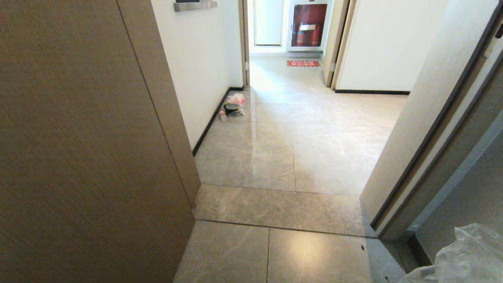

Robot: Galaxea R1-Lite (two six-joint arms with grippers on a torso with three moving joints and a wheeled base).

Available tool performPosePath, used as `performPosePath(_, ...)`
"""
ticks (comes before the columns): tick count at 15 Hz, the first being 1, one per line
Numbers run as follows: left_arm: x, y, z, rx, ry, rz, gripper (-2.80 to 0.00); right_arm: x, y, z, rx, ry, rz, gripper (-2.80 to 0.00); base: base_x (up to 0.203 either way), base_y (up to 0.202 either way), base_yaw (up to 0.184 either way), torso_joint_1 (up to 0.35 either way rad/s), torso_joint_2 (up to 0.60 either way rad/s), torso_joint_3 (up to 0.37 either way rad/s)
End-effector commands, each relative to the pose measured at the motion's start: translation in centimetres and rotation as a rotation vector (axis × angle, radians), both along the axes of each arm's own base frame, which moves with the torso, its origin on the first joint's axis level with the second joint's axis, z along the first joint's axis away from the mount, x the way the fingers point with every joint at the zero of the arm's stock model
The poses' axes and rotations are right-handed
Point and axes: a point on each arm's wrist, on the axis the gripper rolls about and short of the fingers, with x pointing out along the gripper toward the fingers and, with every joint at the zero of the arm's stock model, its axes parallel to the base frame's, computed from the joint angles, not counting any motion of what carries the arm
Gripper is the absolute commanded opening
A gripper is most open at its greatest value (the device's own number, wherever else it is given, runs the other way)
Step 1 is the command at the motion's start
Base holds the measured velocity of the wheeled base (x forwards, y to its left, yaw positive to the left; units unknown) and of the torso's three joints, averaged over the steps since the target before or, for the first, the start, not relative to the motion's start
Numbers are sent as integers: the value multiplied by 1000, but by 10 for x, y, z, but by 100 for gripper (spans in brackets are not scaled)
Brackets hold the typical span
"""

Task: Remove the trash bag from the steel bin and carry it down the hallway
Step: Put the trash bag at the door

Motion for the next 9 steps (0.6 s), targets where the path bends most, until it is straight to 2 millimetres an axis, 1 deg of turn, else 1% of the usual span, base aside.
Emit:
performPosePath(1, 0, 0, 0, -1, 0, 1, -280, 0, 0, 0, 0, 1, 1, -280, -2, -96, 9, 2, 1, -1)
performPosePath(2, 0, 0, 0, -1, 0, 1, -280, 0, 0, 0, 0, 1, 1, -280, -1, -141, 9, 2, 2, 2)
performPosePath(7, 0, 0, 0, 1, 0, 1, -280, 0, 0, 0, 0, 1, 2, -280, 0, -190, -2, 3, 2, -1)
performPosePath(9, 0, 0, 0, 1, -2, 0, -280, 0, 0, 0, 0, 1, 0, -280, 0, -104, -3, 3, 4, 4)
